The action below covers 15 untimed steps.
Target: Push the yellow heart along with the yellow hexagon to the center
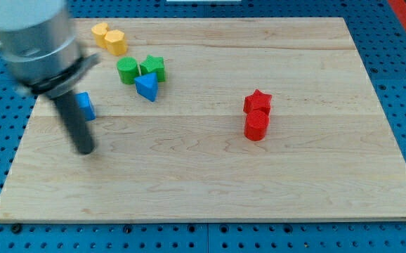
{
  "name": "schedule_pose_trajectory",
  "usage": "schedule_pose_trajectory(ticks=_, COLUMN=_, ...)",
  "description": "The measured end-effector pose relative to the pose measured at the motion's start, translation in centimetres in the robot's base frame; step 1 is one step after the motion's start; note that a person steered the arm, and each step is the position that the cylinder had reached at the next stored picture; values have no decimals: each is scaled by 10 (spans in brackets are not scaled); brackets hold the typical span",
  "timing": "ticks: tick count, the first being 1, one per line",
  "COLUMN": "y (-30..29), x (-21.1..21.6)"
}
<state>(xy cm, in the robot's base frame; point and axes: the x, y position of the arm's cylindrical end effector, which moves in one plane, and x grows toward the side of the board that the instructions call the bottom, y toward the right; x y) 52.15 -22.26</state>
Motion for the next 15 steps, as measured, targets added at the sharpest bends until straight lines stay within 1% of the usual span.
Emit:
schedule_pose_trajectory(ticks=1, y=-26, x=-35)
schedule_pose_trajectory(ticks=2, y=39, x=-86)
schedule_pose_trajectory(ticks=3, y=80, x=-117)
schedule_pose_trajectory(ticks=4, y=29, x=-99)
schedule_pose_trajectory(ticks=5, y=-34, x=-145)
schedule_pose_trajectory(ticks=6, y=-61, x=-207)
schedule_pose_trajectory(ticks=7, y=-15, x=-274)
schedule_pose_trajectory(ticks=8, y=-2, x=-301)
schedule_pose_trajectory(ticks=9, y=26, x=-284)
schedule_pose_trajectory(ticks=10, y=57, x=-248)
schedule_pose_trajectory(ticks=11, y=117, x=-236)
schedule_pose_trajectory(ticks=12, y=149, x=-217)
schedule_pose_trajectory(ticks=14, y=246, x=-190)
schedule_pose_trajectory(ticks=15, y=262, x=-168)
